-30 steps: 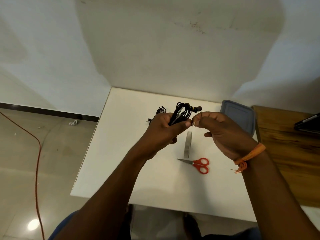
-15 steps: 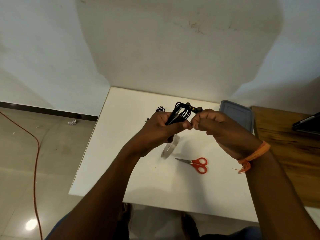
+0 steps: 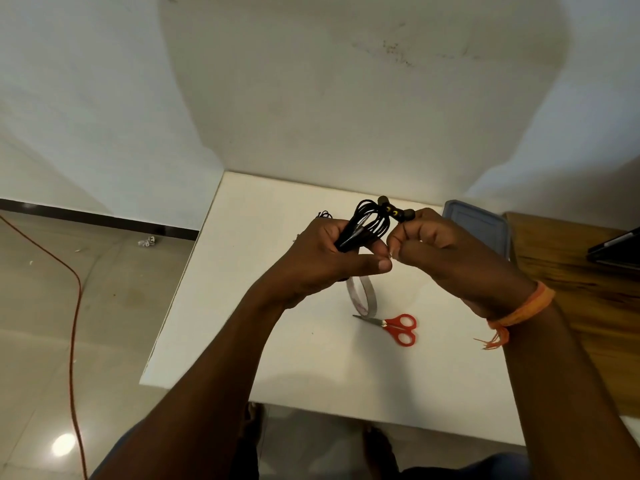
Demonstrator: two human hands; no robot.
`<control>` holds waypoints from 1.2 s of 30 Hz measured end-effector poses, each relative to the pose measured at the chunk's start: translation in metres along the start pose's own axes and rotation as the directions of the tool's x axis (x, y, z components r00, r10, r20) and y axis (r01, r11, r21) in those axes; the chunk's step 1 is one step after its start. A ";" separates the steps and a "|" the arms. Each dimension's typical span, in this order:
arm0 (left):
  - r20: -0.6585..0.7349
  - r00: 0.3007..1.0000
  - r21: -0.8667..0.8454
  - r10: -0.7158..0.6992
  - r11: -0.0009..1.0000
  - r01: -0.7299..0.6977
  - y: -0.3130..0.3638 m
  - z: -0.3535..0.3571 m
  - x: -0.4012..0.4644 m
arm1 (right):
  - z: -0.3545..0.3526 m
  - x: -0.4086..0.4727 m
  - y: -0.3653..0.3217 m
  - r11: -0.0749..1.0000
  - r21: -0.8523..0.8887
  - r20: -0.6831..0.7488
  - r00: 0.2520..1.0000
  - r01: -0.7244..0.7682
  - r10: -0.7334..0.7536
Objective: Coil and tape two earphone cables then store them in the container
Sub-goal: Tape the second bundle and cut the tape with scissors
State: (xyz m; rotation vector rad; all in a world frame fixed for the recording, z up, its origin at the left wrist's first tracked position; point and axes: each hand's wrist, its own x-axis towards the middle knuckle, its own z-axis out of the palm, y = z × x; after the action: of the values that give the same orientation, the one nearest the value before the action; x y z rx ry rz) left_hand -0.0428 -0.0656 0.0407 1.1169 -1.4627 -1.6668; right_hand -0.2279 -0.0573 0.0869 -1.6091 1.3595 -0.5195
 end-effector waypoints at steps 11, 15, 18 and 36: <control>0.032 0.998 0.036 -0.058 0.998 0.057 -0.002 -0.006 -0.002 | 0.001 0.005 0.016 0.997 0.074 0.004 1.000 -0.003 0.002; -0.021 0.998 -0.038 -0.066 0.997 0.065 -0.008 -0.007 0.001 | -0.013 0.007 0.056 0.994 -0.066 -0.046 0.995 -0.088 0.085; -0.072 0.992 -0.102 -0.106 0.990 0.098 -0.013 -0.004 0.005 | -0.003 0.001 0.111 0.787 -0.570 0.024 0.953 -0.235 0.302; -0.140 0.983 -0.486 -0.118 0.873 0.036 -0.025 -0.004 0.008 | 0.050 -0.003 0.126 0.665 -0.662 0.014 0.881 -0.347 0.474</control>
State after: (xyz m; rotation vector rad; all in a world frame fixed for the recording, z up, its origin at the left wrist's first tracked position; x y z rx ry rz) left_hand -0.0413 -0.0701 0.0145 1.0061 -0.8347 -1.8111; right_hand -0.2554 -0.0294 -0.0432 -1.7233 1.8057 0.4341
